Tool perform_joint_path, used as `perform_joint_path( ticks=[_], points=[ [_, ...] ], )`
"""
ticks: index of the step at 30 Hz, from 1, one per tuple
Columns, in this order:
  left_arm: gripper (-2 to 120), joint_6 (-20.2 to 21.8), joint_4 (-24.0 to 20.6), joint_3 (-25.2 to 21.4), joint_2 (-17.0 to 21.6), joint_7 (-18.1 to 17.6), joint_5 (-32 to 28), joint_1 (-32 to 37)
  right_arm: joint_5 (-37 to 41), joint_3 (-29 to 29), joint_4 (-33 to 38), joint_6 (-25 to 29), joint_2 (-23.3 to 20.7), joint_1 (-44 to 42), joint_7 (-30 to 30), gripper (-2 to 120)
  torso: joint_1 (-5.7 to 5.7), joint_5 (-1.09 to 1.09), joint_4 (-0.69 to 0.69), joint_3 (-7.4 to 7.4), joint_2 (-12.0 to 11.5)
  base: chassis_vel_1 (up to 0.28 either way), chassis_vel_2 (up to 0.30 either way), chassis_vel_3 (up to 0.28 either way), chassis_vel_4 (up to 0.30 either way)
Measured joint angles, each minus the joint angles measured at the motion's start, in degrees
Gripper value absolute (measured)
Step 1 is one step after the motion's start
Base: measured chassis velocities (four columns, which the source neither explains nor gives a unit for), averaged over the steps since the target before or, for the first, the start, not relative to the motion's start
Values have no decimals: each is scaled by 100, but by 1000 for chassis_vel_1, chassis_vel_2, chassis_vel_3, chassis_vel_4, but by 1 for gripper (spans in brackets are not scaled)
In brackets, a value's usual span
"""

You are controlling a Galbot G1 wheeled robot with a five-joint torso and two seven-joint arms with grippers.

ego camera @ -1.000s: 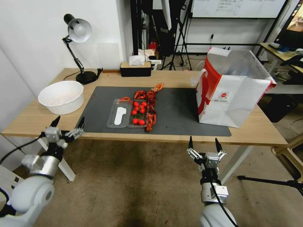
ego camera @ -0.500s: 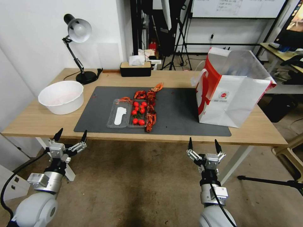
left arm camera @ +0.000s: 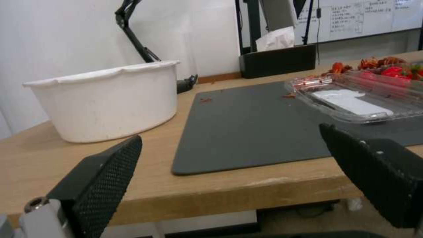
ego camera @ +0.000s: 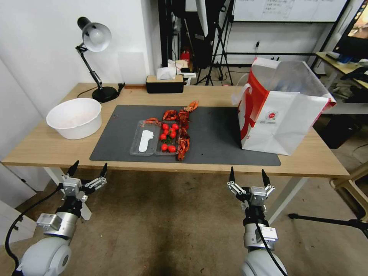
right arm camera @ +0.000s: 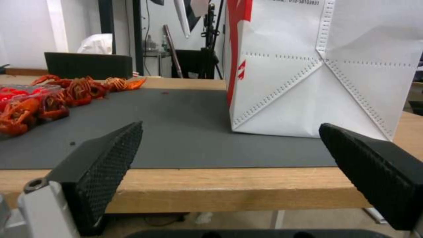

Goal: Pick up the trash from the table and place it into the takeout bag.

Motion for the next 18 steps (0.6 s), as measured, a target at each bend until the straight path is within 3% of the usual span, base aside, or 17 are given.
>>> perform_joint_path(
  ticks=[18],
  points=[
    [100, -25, 72, 25, -10, 12, -28, 5, -67, 1, -34, 1, 45, -11, 4, 100, 0, 0, 0, 0, 0, 0, 0, 0, 0]
  ],
)
